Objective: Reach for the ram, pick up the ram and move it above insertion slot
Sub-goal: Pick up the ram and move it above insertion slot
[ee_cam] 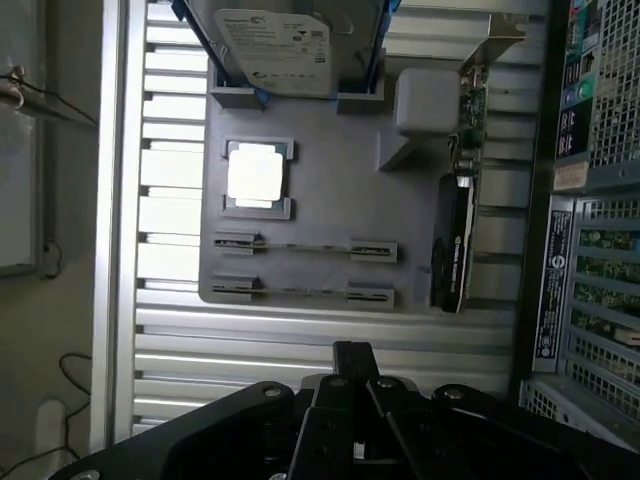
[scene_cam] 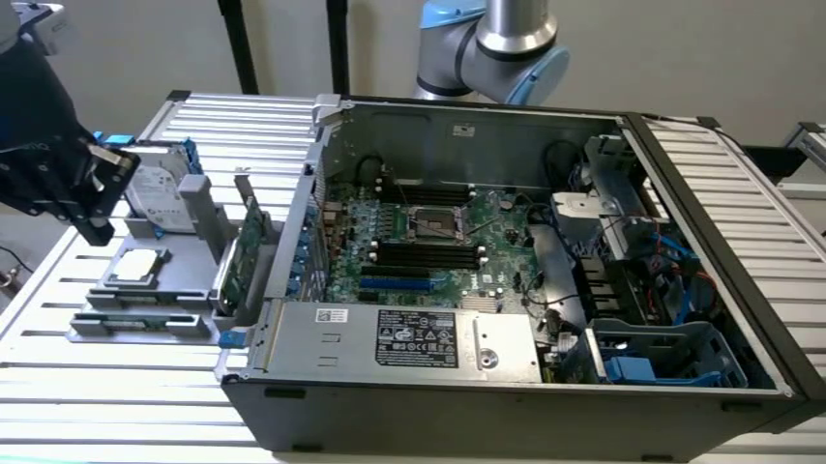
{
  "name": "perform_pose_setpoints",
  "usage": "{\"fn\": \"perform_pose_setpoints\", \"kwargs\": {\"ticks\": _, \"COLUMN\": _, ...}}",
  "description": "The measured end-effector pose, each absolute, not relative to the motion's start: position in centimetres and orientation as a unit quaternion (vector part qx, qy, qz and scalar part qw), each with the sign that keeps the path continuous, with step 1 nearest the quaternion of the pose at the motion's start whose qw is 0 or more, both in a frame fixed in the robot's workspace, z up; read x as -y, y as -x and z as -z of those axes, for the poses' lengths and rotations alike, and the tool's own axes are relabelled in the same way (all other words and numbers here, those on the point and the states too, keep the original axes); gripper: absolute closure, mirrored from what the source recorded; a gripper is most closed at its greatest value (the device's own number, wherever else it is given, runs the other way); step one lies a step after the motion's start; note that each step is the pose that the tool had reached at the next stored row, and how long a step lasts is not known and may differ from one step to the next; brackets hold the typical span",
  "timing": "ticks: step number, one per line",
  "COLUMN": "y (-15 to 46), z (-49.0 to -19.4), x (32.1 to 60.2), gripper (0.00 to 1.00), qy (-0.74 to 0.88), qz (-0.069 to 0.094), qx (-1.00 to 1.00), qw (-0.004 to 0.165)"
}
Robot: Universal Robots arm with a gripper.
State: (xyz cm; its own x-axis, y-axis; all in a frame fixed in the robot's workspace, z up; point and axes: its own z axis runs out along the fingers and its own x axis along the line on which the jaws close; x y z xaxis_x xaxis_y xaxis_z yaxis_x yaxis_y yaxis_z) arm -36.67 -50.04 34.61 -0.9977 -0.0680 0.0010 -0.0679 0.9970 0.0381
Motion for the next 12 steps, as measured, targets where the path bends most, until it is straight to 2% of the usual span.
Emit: {"fn": "perform_pose_setpoints", "kwargs": {"ticks": 12, "y": 36.67, "z": -34.37, "x": 50.04, "gripper": 0.89, "qy": -0.143, "qz": 0.019, "qx": 0.990, "qw": 0.003}}
